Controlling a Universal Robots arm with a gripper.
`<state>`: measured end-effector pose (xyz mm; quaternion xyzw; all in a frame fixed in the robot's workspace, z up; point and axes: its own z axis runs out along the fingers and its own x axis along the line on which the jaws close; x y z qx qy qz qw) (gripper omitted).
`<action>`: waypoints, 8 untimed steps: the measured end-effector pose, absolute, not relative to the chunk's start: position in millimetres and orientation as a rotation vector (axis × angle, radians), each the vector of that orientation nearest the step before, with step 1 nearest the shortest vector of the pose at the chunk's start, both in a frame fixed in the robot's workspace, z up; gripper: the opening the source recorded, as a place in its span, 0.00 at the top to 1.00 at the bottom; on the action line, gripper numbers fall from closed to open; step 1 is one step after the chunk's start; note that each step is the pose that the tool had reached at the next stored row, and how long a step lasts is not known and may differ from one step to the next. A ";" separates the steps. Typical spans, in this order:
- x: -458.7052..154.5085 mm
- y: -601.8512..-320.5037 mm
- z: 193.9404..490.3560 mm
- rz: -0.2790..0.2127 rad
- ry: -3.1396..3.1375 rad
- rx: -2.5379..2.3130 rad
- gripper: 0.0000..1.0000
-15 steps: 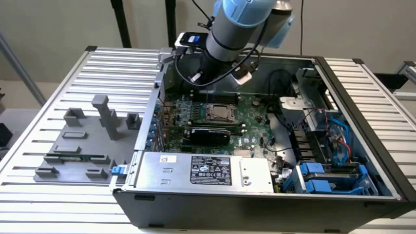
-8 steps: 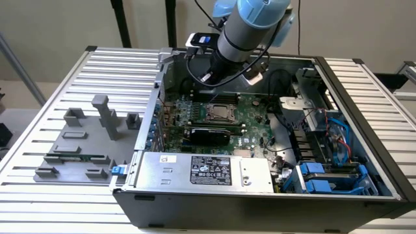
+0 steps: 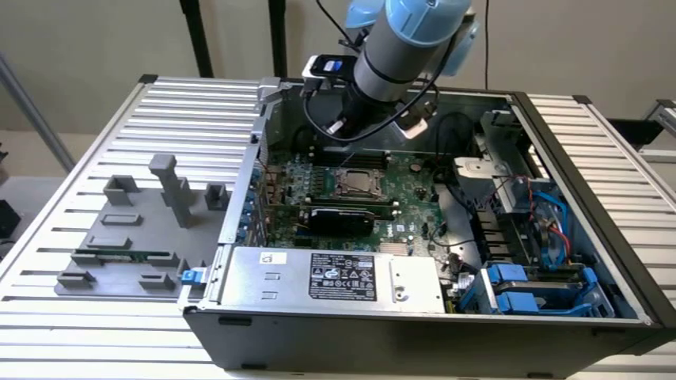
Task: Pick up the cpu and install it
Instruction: 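Install the first cpu locking lever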
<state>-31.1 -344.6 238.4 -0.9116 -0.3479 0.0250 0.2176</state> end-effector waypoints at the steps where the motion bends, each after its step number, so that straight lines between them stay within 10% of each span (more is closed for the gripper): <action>1: -31.3 -344.3 238.0 0.068 -0.967 -2.532 0.89; 8: -32.3 -342.2 230.2 0.058 -0.977 -2.555 0.89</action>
